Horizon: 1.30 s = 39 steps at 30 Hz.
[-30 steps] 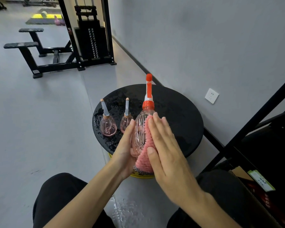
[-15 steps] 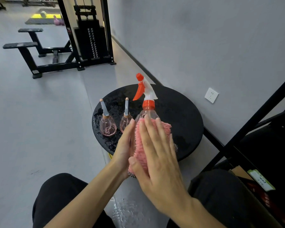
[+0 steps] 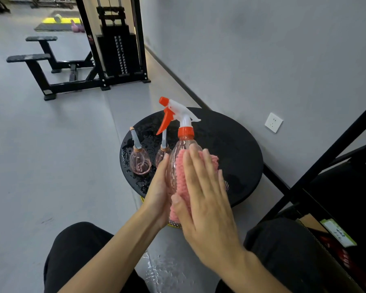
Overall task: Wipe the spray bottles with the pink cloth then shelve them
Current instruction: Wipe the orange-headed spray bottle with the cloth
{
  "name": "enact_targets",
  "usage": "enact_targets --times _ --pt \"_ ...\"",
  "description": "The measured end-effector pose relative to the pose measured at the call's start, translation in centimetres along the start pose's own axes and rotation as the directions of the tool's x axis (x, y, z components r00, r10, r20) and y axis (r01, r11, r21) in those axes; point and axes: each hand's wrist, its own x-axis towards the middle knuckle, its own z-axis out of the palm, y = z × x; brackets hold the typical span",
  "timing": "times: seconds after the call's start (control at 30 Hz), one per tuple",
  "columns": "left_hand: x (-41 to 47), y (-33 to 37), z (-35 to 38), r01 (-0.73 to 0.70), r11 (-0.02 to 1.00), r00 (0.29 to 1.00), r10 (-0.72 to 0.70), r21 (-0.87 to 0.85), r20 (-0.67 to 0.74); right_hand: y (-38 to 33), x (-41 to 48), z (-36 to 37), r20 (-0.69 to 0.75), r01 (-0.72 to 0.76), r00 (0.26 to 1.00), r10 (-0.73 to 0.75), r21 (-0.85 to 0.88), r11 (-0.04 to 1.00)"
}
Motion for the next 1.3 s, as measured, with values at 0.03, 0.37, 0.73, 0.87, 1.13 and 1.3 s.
enact_targets --times 0.03,0.37,0.73,0.87,1.13,1.3 --pt "0.1 -0.1 0.0 0.012 1.0 1.0 -0.012 -0.011 0.01 0.0 -0.3 0.2 -0.004 -0.001 1.0 0.001 -0.003 1.0" --pt "-0.7 -0.4 0.3 0.058 0.988 0.997 -0.066 0.145 0.047 1.8 4.4 -1.9 0.093 -0.087 0.993 0.071 0.18 0.98" --pt "-0.6 -1.1 0.6 -0.006 0.987 0.999 -0.002 0.162 0.052 0.2 1.2 -0.1 -0.08 -0.128 0.988 0.132 0.055 0.99" --pt "-0.9 -1.6 0.4 0.026 0.989 0.993 -0.043 0.148 0.112 2.0 3.6 -1.2 -0.158 -0.149 0.956 0.247 0.465 0.873" --pt "-1.1 -1.7 0.6 0.081 0.984 0.994 -0.092 0.155 0.066 2.0 7.8 -5.2 -0.331 -0.017 0.931 0.151 0.377 0.926" --pt "-1.3 -1.9 1.2 0.069 0.988 0.995 -0.079 0.14 0.067 1.9 9.6 -4.5 -0.016 0.025 1.0 -0.023 0.113 0.993"
